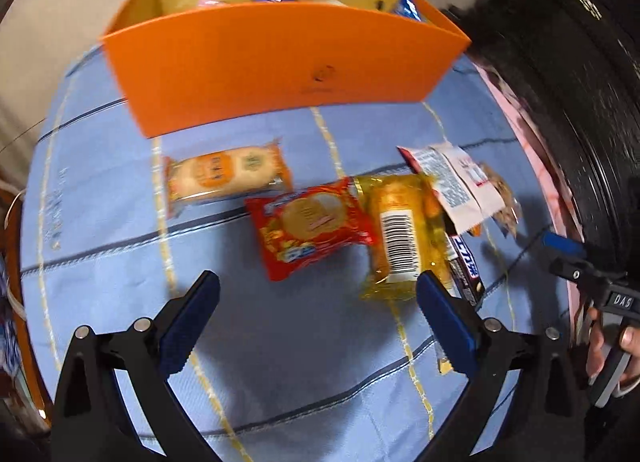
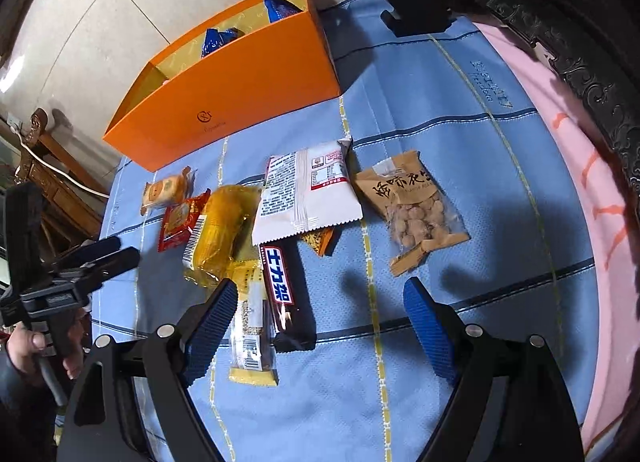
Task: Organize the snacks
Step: 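Return both tools to the snack pile, then grasp the yellow round-label cake packet with the left tool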
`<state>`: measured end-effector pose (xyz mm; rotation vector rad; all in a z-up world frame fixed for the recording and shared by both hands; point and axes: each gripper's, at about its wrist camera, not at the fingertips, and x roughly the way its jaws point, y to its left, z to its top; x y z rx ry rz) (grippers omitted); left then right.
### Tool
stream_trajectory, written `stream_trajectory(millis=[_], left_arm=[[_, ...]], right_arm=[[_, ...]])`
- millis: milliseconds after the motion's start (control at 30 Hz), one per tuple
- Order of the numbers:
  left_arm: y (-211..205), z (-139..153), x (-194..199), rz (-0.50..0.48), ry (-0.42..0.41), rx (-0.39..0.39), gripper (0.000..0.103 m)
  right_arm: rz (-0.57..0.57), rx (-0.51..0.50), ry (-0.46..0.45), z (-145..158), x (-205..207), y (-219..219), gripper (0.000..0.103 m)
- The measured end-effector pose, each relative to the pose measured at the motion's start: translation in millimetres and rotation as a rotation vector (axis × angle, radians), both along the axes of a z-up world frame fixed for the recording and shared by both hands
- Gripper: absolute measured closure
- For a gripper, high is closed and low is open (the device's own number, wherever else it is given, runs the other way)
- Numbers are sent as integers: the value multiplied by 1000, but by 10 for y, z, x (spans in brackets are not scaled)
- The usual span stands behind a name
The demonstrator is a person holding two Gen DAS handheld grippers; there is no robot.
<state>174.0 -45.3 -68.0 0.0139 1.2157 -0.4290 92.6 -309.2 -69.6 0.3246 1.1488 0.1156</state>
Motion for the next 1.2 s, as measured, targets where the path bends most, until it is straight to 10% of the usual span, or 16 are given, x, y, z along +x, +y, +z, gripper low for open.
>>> stream_trajectory(millis=[1200], left_arm=[[220,-449,936,-143,6,261,7]], right_arm=[[13,63,70,-135,374,184,18]])
